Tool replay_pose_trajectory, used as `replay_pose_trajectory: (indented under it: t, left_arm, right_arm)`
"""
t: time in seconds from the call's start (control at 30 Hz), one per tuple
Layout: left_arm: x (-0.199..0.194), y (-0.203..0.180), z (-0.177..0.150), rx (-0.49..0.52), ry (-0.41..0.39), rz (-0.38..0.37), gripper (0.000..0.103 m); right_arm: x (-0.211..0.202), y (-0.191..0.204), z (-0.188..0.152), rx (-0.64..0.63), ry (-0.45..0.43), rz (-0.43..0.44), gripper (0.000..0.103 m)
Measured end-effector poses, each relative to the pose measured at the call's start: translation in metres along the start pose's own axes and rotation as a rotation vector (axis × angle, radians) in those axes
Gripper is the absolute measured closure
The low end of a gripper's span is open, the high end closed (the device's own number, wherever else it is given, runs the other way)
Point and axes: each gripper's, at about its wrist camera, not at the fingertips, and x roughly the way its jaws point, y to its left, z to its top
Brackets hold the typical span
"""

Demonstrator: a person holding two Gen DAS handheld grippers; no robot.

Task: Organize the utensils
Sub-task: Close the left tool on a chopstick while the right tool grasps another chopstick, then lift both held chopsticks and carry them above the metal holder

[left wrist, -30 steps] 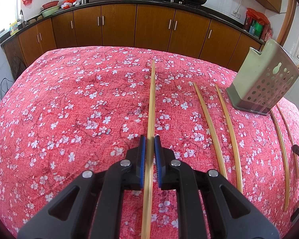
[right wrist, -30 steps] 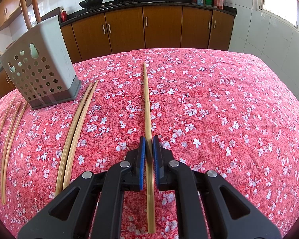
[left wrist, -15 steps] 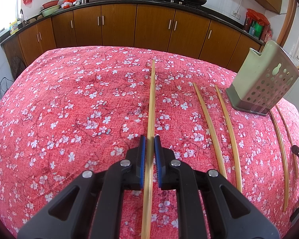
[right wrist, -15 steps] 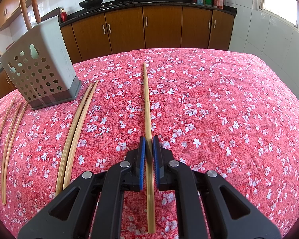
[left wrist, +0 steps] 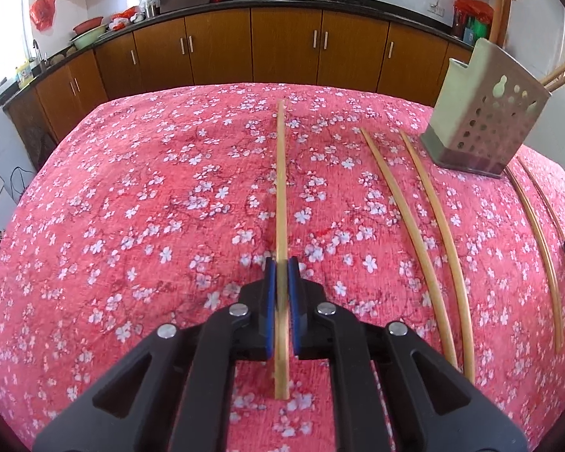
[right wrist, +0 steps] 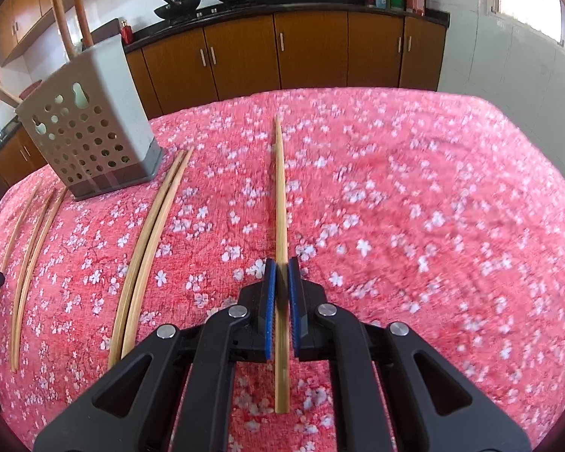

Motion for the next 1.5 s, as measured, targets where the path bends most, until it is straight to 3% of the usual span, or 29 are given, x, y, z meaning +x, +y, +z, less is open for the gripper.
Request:
replay_pose_trajectory:
  t: [0.23, 0.47, 0.6, 0.9, 1.1, 1.23, 1.5]
  left_arm:
    - [-0.064, -0.007, 0.027, 0.040, -0.167, -0.017, 0.095]
    - [-0.129, -0.016, 0.064, 0.035, -0.318, -0.091, 0.095]
    - [-0.150, -0.023, 0.078, 0.053, -0.352, -0.169, 0.095]
    - [-0.205, -0.061, 0.097, 0.103, -0.454, -0.315, 0.095]
    - [-0.229, -0.092, 0.126, 0.065, -0.597, -0.333, 0.095]
    - [-0.219, -0.111, 0.150, 0.024, -0.620, -0.347, 0.095]
    - [-0.162, -0.136, 0.164, 0.051, -0.516, -0.311, 0.095]
  right_arm:
    - [-0.069, 0.018, 0.031, -0.060, -0.238, -0.017, 0.095]
    - [-0.116, 0.028, 0.058, -0.063, -0.381, 0.024, 0.095]
    - [-0.142, 0.038, 0.070, -0.071, -0.417, 0.092, 0.095]
    - [-0.209, 0.061, 0.099, -0.083, -0.492, 0.370, 0.095]
    - [-0.225, 0.087, 0.123, -0.092, -0.598, 0.379, 0.095]
    - [-0.205, 0.108, 0.140, -0.123, -0.602, 0.317, 0.095]
    - [-0.147, 0.119, 0.152, -0.125, -0.447, 0.266, 0.095]
